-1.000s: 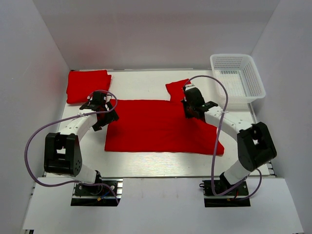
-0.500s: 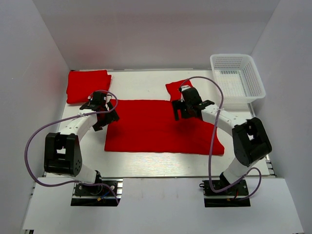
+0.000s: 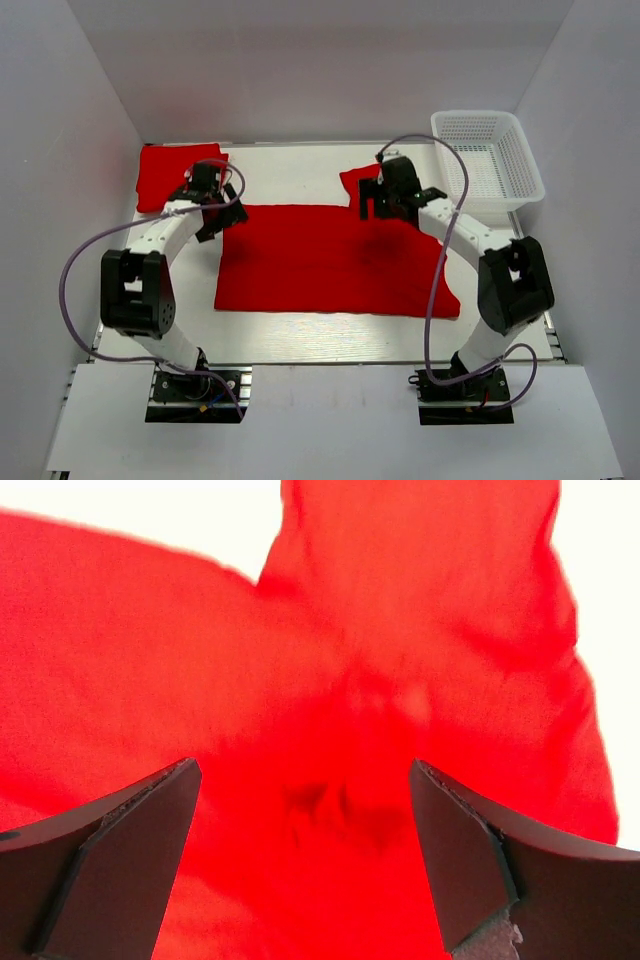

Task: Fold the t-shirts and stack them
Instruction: Grap the side of the flattened tshirt furthest away from the robot with both arms

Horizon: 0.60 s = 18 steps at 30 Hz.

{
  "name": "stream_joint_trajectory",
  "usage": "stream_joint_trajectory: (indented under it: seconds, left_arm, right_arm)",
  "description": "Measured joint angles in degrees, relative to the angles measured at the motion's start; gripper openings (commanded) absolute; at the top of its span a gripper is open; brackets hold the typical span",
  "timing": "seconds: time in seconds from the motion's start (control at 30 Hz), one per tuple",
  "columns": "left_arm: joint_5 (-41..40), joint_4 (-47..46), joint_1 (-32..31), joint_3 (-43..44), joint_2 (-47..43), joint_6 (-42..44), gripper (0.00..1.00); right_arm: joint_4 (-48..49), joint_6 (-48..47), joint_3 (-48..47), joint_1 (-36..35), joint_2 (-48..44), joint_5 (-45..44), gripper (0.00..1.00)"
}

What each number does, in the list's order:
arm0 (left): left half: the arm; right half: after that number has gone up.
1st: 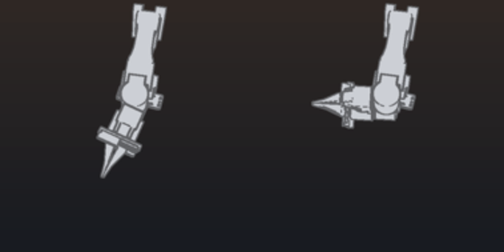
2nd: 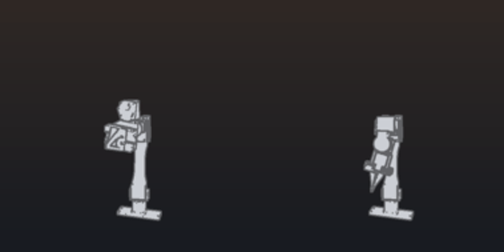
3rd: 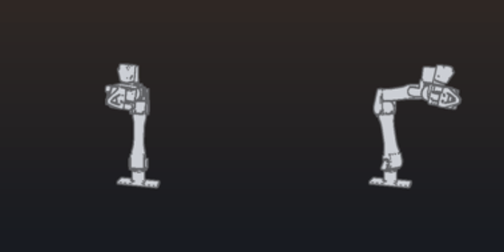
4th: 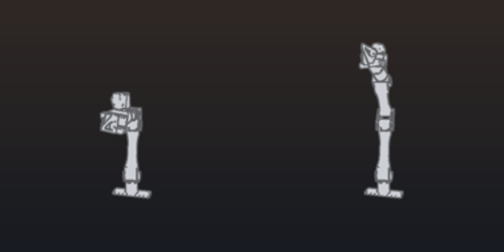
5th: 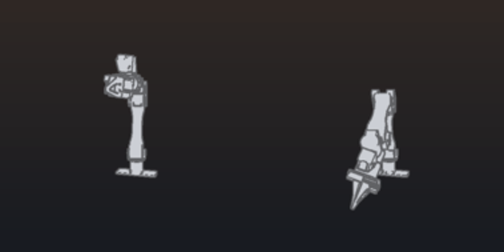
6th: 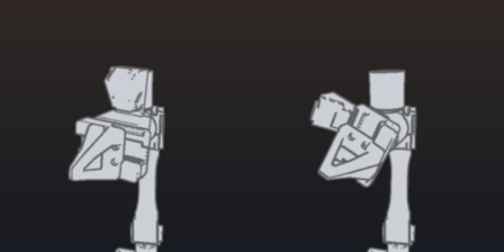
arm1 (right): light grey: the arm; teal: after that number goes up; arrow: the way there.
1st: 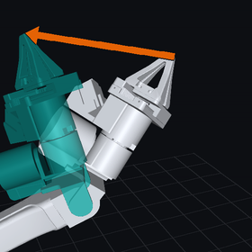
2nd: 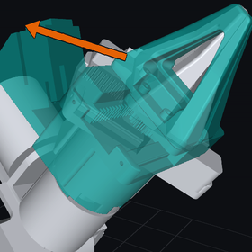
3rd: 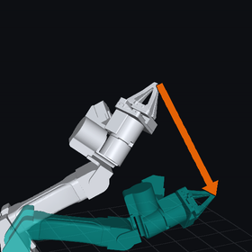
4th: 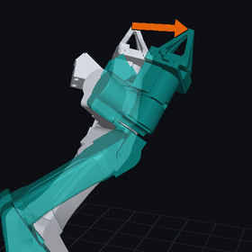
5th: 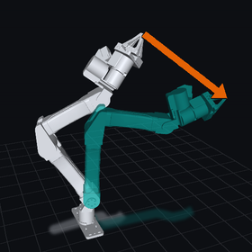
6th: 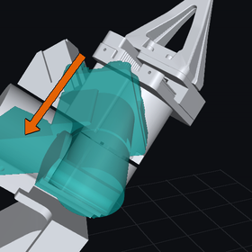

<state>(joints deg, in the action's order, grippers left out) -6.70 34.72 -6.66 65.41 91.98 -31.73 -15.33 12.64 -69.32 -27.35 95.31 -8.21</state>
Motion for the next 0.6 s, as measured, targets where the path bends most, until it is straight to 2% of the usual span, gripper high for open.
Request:
stream_joint_trajectory:
  seconds: [0.4,0.6]
  left_arm:
    - [-2.91,-2.08,0.98,20.41,21.44,2.80,1.00]
    - [-4.04,-3.41,1.22,23.47,28.83,5.73,1.00]
  right_arm:
    - [-0.13,0.81,-30.60,6.47,23.28,0.04,0.90]
    - [1.49,-0.04,-44.46,9.05,35.98,0.72,0.90]
